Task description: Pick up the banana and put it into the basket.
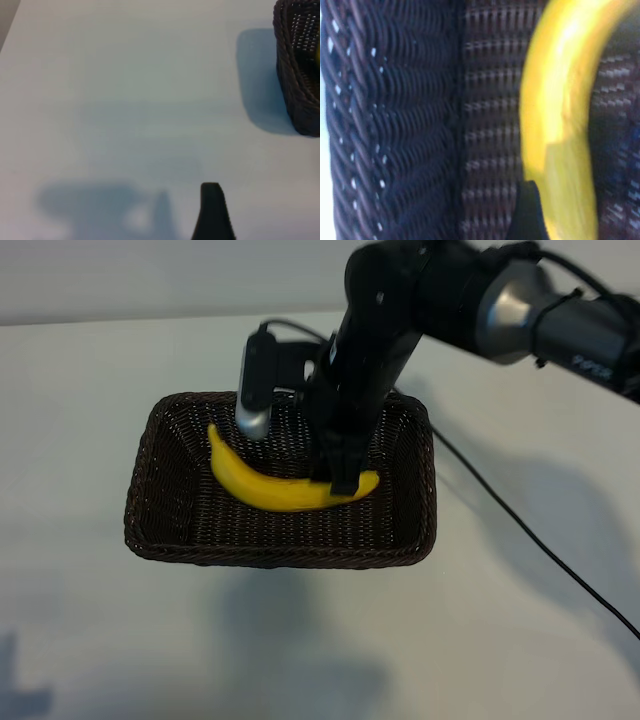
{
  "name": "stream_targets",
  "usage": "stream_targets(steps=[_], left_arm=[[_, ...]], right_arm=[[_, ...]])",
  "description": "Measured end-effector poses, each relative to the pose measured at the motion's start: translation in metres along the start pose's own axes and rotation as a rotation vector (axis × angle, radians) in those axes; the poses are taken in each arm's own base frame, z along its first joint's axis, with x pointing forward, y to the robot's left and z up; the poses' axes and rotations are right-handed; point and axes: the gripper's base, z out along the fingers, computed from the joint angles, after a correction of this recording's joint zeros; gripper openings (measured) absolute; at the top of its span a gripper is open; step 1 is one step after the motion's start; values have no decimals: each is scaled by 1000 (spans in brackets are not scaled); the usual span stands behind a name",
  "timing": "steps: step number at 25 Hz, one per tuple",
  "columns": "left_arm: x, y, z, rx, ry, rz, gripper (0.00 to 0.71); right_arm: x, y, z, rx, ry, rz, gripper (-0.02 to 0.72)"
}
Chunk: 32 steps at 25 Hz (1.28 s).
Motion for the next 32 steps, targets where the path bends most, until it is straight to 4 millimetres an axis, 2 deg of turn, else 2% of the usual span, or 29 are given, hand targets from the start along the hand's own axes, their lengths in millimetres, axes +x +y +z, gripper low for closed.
stream_targets(steps=[2,5,9,13,16,18,22,25,29,32], left_arm=[[0,0,0,0,0,0,538],[0,0,0,0,0,0,538],[0,0,0,0,0,0,538],[0,0,0,0,0,0,538],[0,0,0,0,0,0,538],[0,0,0,1,0,0,538],[0,0,0,0,0,0,538],[0,0,0,0,0,0,538],[0,0,0,0,0,0,538],[0,0,0,0,0,0,538]], right_arm=[[0,-3,-13,50,25,-2,541],[7,-11,-22,110,68,18,539],[32,-32,-29,152,98,128,539],[71,-60,-39,183,99,309,538],[102,-78,-49,199,79,519,538],[125,-88,-55,222,69,717,538],[167,-101,-68,258,82,1100,538],[197,-103,-76,257,135,1298,538],[226,-100,-85,241,228,1391,538],[238,-101,-89,251,250,1408,538]])
